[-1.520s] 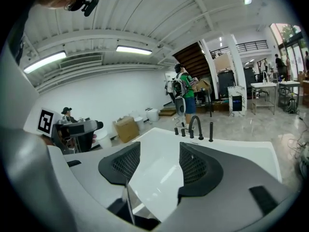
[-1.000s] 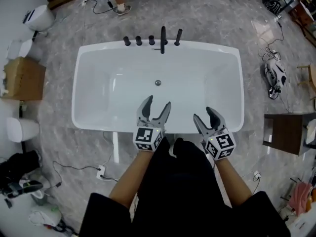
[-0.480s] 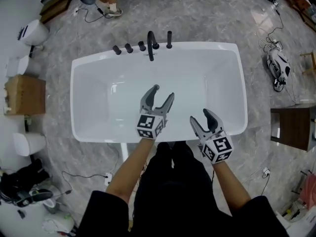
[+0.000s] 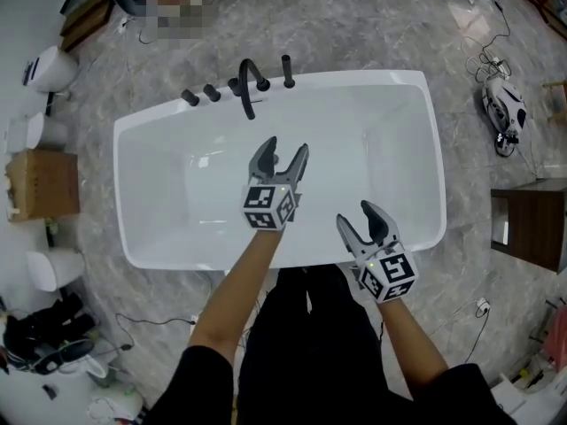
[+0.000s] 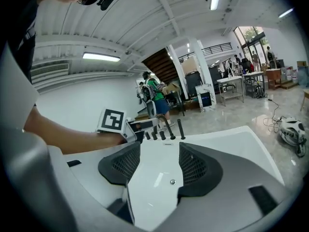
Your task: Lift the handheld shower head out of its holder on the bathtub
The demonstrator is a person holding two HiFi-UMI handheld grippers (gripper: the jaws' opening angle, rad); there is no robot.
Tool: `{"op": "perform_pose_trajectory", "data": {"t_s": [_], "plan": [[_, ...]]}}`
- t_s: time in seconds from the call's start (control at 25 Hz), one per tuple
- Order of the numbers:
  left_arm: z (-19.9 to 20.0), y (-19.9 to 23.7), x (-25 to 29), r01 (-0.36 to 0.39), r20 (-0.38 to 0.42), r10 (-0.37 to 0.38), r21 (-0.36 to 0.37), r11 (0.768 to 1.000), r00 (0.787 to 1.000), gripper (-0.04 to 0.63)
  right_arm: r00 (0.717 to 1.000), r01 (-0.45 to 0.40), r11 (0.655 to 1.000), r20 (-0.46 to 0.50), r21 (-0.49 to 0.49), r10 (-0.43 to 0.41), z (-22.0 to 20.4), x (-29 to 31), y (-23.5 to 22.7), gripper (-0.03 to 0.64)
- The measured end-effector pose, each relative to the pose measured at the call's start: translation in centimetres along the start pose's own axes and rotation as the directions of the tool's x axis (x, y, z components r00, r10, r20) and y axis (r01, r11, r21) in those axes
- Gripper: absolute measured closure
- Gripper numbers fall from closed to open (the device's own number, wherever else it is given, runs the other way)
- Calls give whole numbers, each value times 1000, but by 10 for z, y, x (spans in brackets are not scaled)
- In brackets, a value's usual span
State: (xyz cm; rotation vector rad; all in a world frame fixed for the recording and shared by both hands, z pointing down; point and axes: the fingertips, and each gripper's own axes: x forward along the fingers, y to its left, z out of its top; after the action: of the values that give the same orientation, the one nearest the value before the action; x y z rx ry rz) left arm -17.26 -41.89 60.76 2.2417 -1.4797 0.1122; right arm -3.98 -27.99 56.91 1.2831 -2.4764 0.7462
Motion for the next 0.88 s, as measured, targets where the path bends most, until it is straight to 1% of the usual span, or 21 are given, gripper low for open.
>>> {"op": "perform_pose_trajectory", "data": {"t_s": [0.08,0.32,0.52,0.72,0.8,0.88], "plan": [[1,4,25,-13,6,13,-3,1000,1000,313,1000,-1,1000,-2,10,1,-2,7,-10,393],[-14,-3,80,15,-27,-13,68,998,1000,313,998,-46,999,-41,11,46,-13,22,-28,391],[-21,14,117,9,-29,-7,85,996,1000,313,997,-64,998,-44,-11,63,-17,40,-42,393],[-22,31,141,4,-27,0,149,989,1000,313,994,-91,995,-69,-31,89,-30,46,-47,391],[-26,35,150,9,-26,-6,138,990,1000,313,992,-96,995,-81,-31,93,-37,45,-50,393],[-35,47,157,0,-27,3,98,995,1000,313,992,-94,995,-91,-20,92,-45,45,-52,391]]}}
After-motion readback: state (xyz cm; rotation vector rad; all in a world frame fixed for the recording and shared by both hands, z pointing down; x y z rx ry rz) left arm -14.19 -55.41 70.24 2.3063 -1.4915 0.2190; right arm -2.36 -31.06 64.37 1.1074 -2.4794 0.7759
